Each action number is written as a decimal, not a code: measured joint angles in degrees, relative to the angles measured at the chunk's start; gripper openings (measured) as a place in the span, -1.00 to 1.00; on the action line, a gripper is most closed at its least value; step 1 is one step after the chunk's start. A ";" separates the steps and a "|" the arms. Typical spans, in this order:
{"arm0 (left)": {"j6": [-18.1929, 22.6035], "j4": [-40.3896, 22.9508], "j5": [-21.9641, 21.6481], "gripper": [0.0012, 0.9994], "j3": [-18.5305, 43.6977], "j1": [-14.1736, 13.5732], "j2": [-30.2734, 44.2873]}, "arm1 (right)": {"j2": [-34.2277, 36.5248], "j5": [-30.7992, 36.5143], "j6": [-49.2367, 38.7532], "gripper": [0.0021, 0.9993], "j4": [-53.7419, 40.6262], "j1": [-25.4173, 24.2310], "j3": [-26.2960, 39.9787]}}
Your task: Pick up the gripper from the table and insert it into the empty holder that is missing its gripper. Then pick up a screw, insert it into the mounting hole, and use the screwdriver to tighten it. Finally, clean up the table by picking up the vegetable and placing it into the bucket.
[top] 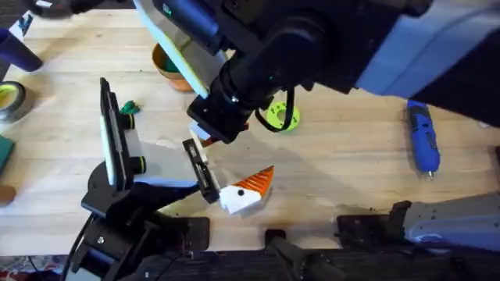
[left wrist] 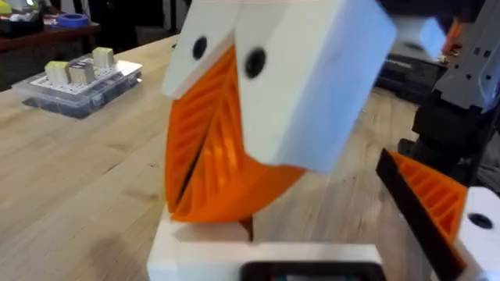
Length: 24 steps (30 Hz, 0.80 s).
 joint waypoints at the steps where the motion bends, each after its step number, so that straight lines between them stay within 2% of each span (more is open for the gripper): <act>1: 0.00 0.00 0.00 0.99 0.01 0.00 0.00 | 0.00 0.01 0.00 -0.99 -0.01 0.00 0.00; 24: -0.22 -0.04 0.78 0.99 0.01 -0.02 0.00 | 0.00 0.65 -0.02 -0.99 -1.68 0.35 0.25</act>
